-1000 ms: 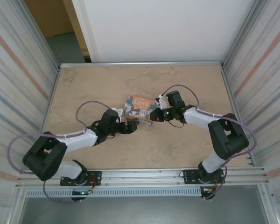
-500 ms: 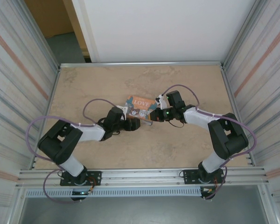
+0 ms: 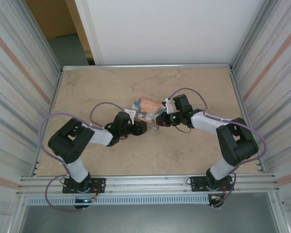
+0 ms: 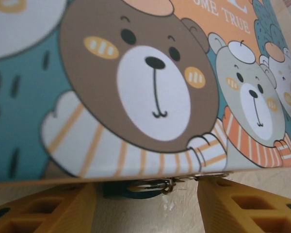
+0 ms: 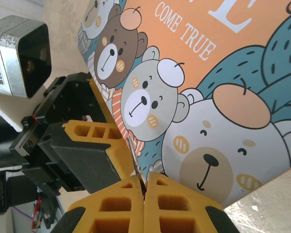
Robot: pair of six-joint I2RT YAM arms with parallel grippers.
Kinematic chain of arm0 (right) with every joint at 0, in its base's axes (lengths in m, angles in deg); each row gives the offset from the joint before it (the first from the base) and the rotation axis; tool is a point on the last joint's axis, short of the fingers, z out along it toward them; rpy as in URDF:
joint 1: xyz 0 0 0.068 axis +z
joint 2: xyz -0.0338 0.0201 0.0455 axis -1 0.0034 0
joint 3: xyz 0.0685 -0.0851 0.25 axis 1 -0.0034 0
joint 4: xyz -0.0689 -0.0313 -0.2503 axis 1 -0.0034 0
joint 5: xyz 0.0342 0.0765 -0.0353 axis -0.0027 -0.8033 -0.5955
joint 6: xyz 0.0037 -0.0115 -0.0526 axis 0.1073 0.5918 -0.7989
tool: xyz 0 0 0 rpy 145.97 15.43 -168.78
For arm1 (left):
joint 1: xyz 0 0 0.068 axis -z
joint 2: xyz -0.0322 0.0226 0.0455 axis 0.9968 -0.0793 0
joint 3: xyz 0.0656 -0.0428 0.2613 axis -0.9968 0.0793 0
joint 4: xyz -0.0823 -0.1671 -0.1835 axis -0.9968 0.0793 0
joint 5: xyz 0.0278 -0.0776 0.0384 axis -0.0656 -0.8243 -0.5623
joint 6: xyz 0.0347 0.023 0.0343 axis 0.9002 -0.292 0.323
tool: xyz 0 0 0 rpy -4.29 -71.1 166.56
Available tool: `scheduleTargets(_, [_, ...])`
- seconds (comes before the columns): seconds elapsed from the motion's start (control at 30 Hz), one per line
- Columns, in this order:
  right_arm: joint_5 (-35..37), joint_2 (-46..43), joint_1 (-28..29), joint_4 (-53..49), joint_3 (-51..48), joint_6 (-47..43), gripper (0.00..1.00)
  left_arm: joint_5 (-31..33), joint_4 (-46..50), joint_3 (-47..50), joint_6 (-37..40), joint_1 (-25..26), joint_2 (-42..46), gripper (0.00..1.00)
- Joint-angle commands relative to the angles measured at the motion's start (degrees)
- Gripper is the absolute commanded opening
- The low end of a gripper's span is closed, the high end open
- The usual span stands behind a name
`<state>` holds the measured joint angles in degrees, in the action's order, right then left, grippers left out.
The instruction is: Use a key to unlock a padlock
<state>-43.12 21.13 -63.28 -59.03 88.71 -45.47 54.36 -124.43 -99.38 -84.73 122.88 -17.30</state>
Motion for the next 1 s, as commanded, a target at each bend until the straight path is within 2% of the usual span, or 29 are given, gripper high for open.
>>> scheduleTargets(0.0, [3.8, 0.0, -0.5, -5.0, -0.9, -0.8, 0.00, -1.6, -2.3, -1.8, 0.9, 1.3, -1.1, 0.55])
scheduleTargets(0.57, [4.1, -1.0, 0.1, -5.1, -1.1, -0.7, 0.00, 0.0, -2.9, -3.3, -2.8, 2.0, -3.6, 0.40])
scheduleTargets(0.83, [4.5, -3.6, 0.8, -3.7, -1.1, -0.2, 0.00, 1.0, -2.3, -3.4, -3.3, 2.2, -2.5, 0.26])
scheduleTargets(0.97, [4.7, -6.8, 0.9, -2.9, -1.1, 0.1, 0.00, 1.7, -1.1, -3.1, -3.6, 2.5, -0.6, 0.23])
